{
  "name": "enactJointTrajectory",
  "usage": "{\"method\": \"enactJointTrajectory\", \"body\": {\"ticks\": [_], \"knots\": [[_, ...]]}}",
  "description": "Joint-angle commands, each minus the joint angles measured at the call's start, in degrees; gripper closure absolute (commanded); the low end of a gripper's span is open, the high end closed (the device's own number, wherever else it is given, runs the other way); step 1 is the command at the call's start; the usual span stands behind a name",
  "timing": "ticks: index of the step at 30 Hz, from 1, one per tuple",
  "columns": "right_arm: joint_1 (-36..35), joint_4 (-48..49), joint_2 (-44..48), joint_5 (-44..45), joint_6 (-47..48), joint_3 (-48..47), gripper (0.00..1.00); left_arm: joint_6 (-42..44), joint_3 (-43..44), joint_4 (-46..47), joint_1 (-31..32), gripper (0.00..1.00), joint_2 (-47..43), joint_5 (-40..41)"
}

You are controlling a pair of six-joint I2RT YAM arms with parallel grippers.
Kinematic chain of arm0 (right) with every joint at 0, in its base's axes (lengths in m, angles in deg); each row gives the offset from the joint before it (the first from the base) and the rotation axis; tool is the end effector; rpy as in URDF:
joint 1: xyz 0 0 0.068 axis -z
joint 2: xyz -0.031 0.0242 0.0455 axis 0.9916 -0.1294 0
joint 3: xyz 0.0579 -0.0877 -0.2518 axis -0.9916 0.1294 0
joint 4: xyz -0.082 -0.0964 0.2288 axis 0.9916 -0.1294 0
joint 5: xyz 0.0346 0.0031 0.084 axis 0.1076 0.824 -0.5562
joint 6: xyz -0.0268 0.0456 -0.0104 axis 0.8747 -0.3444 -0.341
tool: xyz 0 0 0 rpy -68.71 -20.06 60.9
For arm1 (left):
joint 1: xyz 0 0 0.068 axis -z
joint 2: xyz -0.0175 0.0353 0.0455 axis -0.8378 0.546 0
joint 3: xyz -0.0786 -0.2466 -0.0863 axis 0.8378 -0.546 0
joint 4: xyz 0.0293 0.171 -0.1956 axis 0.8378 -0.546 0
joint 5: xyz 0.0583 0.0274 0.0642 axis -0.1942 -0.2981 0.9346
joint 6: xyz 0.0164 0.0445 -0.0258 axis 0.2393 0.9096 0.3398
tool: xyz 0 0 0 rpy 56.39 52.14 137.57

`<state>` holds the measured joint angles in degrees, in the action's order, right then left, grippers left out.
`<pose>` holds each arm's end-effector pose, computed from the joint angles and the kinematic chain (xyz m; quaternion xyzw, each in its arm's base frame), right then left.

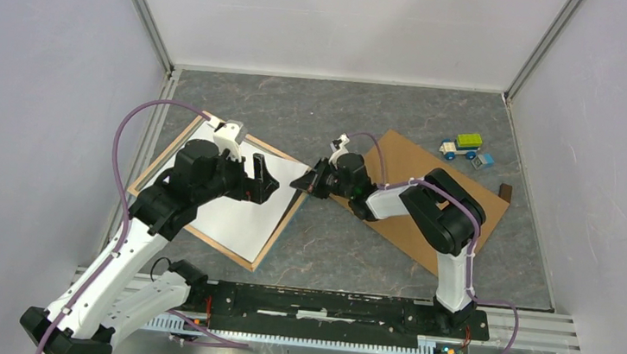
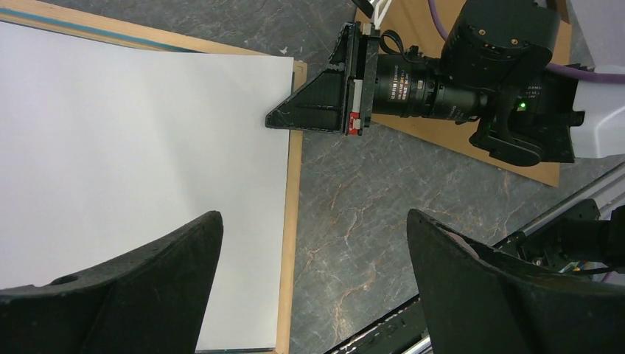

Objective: Put the photo into the frame

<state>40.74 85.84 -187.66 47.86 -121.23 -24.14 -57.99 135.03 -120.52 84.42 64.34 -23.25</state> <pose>0.2903 0.2746 0.1237 0.0678 0.8183 0.5202 0.2348 0.1466 -0.0805 0.3336 0.0932 0.8558 -0.2404 0.4486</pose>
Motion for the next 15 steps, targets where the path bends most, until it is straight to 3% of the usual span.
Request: {"method": "enactJointTrajectory", "body": {"ticks": [1,15], "knots": [[-0.4,0.0,-1.0,2.6,0.3,-1.8,1.0,2.3,0.1,0.6,0.3,0.0,-0.4,0.4],[-3.7,5.6,-1.2,8.9,-3.3,0.8,1.0,2.2,0.1,0.6,0.3,0.0,-0.3,0.2]]}}
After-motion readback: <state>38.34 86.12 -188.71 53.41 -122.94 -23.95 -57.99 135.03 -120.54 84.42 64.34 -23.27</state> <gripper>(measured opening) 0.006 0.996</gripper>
